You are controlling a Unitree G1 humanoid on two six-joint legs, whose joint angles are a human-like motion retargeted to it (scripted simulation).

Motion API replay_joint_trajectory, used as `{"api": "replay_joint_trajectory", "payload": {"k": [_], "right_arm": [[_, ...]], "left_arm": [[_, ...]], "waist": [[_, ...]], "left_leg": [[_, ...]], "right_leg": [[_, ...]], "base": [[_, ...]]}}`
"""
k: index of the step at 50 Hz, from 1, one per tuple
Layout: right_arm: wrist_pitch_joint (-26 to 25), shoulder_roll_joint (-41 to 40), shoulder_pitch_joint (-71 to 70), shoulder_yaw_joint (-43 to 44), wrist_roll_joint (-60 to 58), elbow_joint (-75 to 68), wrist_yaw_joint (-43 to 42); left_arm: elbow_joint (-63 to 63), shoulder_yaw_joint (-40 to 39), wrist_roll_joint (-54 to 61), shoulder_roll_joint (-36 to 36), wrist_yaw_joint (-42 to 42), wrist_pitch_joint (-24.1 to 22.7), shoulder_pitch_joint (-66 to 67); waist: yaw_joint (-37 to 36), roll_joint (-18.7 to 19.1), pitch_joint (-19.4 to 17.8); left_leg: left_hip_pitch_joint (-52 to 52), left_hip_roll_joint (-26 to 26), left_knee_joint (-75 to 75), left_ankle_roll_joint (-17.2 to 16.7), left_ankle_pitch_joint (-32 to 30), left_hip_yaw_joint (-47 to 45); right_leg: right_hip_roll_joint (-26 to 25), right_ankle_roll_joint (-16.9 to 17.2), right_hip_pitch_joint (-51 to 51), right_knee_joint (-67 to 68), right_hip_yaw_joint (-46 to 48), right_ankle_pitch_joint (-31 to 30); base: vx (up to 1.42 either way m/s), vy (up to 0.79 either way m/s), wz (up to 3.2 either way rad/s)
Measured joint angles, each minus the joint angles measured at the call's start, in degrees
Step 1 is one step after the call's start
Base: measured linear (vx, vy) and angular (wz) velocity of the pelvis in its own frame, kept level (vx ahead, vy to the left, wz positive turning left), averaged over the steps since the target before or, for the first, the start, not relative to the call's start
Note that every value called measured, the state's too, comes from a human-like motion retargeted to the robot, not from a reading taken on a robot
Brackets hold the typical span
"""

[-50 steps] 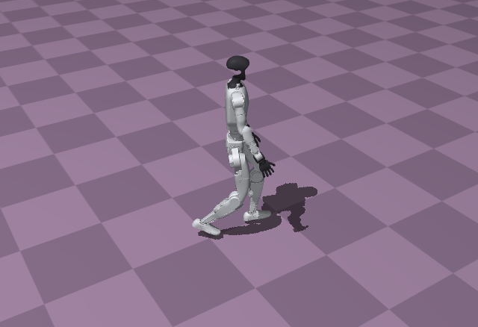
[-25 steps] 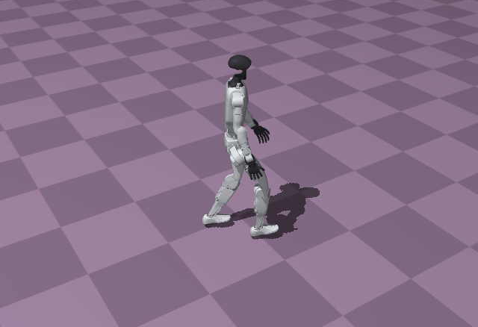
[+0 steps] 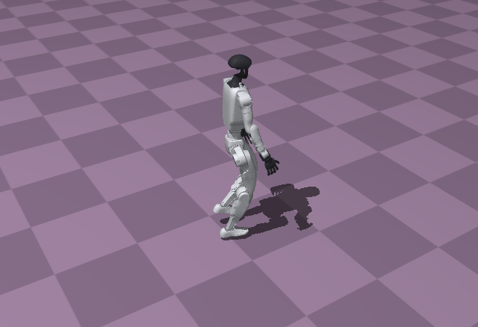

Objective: Walk

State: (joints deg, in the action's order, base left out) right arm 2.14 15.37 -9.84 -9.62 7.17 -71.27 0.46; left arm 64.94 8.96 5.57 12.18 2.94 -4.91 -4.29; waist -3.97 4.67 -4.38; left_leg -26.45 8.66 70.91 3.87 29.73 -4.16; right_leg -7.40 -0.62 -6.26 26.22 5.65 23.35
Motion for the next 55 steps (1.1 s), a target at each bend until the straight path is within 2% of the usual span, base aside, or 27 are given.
{"api": "replay_joint_trajectory", "payload": {"k": [3,8,10,17,20,25,27,30,32,33,35,37,41,45,47,52,55], "right_arm": [[0.5,-0.5,-1.4,-1.5,-0.5,1.0,-0.1],[1.3,-1.7,-2.5,-3.5,-2.1,2.6,0.1],[1.4,-2.0,-3.1,-4.0,-2.8,2.8,0.2],[1.3,-3.4,0.9,-4.1,-2.6,1.2,-0.2],[1.0,-3.5,3.5,-3.5,-1.8,-0.7,0.4],[0.6,-2.9,6.9,-2.2,0.0,-2.4,2.4],[0.7,-2.6,7.4,-1.7,0.7,-2.3,2.3],[1.2,-2.4,7.5,-1.0,1.8,-1.7,1.4],[1.5,-2.0,6.4,-0.5,2.6,-1.0,0.5],[1.8,-2.1,6.8,-0.5,2.8,-0.5,0.0],[1.9,-1.9,6.2,-0.3,3.2,0.7,-0.9],[2.0,-2.1,6.4,-0.3,3.4,1.5,-1.4],[1.6,-2.4,6.1,0.2,4.0,1.8,-1.7],[1.5,-3.1,6.5,1.0,4.7,1.1,-1.7],[1.6,-3.1,6.1,1.8,5.4,0.2,-1.6],[1.6,-3.5,7.7,3.9,7.1,-1.1,-2.5],[1.7,-3.3,8.7,4.7,8.0,-1.6,-3.1]], "left_arm": [[-0.2,0.6,-0.4,-0.4,-0.5,-0.2,-0.5],[0.9,1.5,-2.1,-1.2,-0.4,0.0,-0.4],[1.8,1.3,-2.9,-1.2,-0.3,0.2,-0.7],[4.8,0.3,-2.3,-1.5,-0.5,1.2,1.6],[6.5,-0.5,0.4,-0.6,-0.1,1.3,1.7],[6.5,-1.1,3.4,0.3,0.0,0.6,1.5],[5.5,-1.0,3.2,0.9,-0.7,0.4,1.0],[4.0,-0.5,2.3,2.0,-2.0,0.3,-0.3],[3.3,-0.3,1.5,2.6,-3.0,0.5,-2.5],[2.8,0.1,1.2,2.7,-3.4,0.3,-2.6],[1.8,0.3,0.6,3.1,-4.1,0.2,-4.3],[0.5,1.1,0.2,3.2,-4.6,-0.3,-5.0],[-1.5,2.3,-0.6,3.2,-4.7,-1.5,-6.6],[-2.5,3.0,-1.1,2.7,-4.3,-2.4,-6.6],[-2.3,2.9,-1.1,2.5,-3.9,-2.3,-6.8],[-0.2,1.7,-0.4,1.3,-3.7,-1.6,-3.4],[2.0,0.8,0.9,0.7,-3.2,-1.0,-0.8]], "waist": [[-0.4,-2.0,-0.3],[0.1,-4.7,0.5],[0.9,-6.7,1.7],[1.2,-9.3,5.0],[1.0,-11.4,6.2],[3.6,-16.4,5.6],[5.0,-17.3,5.2],[7.1,-17.2,4.2],[7.8,-15.2,2.8],[8.5,-15.3,2.4],[9.3,-12.8,1.2],[10.1,-12.1,0.4],[9.9,-8.1,-0.8],[8.7,-6.1,-0.7],[7.7,-4.0,0.1],[6.2,-2.6,1.4],[5.4,-0.6,2.0]], "left_leg": [[-2.6,-2.2,-11.7,-0.6,-0.1,-2.2],[-5.2,-6.3,-33.8,-2.5,-4.2,-5.1],[-1.9,-9.6,-49.5,-2.5,-9.4,-6.9],[-4.0,-11.1,-42.5,0.1,-11.7,-9.9],[-1.4,-13.7,-40.8,2.1,-11.3,-10.4],[7.6,-23.5,-46.1,6.0,-10.5,-8.8],[10.4,-26.0,-46.8,6.9,-9.5,-7.4],[14.6,-28.2,-48.0,7.3,-8.2,-4.9],[19.1,-27.6,-51.9,6.9,-8.3,-2.4],[19.9,-28.2,-51.1,6.9,-7.4,-1.6],[22.8,-26.6,-52.1,6.4,-6.1,0.9],[24.4,-26.4,-50.6,6.3,-4.0,2.8],[27.0,-23.1,-48.9,6.2,-0.2,6.4],[27.2,-22.0,-45.5,6.1,3.4,9.3],[27.6,-20.0,-45.3,5.9,4.7,11.0],[28.1,-18.8,-36.9,5.2,8.2,13.0],[27.6,-16.4,-29.3,2.8,6.1,13.5]], "right_leg": [[2.2,0.1,2.4,-0.6,0.2,2.4],[5.2,0.7,5.0,-0.4,2.0,6.0],[7.1,1.1,5.8,-1.5,2.5,6.8],[10.9,2.1,6.1,8.7,3.8,10.3],[14.0,3.9,6.3,15.4,3.0,6.2],[22.4,8.9,1.0,37.9,-1.3,-11.8],[24.5,8.8,-2.6,45.8,-2.8,-13.9],[26.6,6.4,-8.5,53.1,-3.9,-8.8],[25.4,4.7,-12.5,52.6,-3.9,-4.6],[25.9,4.2,-14.3,52.0,-4.2,-2.0],[23.3,3.5,-17.7,47.4,-3.6,0.3],[21.8,4.3,-20.8,42.0,-4.1,1.2],[14.8,7.4,-24.9,25.7,-4.9,-2.5],[9.5,10.8,-27.9,12.3,-8.2,-6.3],[6.7,11.3,-26.8,4.5,-8.8,-10.1],[4.8,10.3,-27.8,11.5,-9.6,-12.3],[3.0,8.0,-26.0,14.6,-8.2,-11.2]], "base": [[0.43,-0.03,0.26],[0.43,0.04,0.37],[0.46,0.09,0.46],[0.51,0.09,0.23],[0.54,0.09,0.25],[0.46,0.09,0.65],[0.45,0.07,0.66],[0.46,0.06,0.54],[0.48,0.04,0.44],[0.48,0.02,0.58],[0.5,0.01,0.58],[0.51,-0.01,0.61],[0.52,-0.03,0.51],[0.5,-0.07,0.43],[0.52,-0.08,0.38],[0.5,-0.09,0.42],[0.48,-0.09,0.41]]}}
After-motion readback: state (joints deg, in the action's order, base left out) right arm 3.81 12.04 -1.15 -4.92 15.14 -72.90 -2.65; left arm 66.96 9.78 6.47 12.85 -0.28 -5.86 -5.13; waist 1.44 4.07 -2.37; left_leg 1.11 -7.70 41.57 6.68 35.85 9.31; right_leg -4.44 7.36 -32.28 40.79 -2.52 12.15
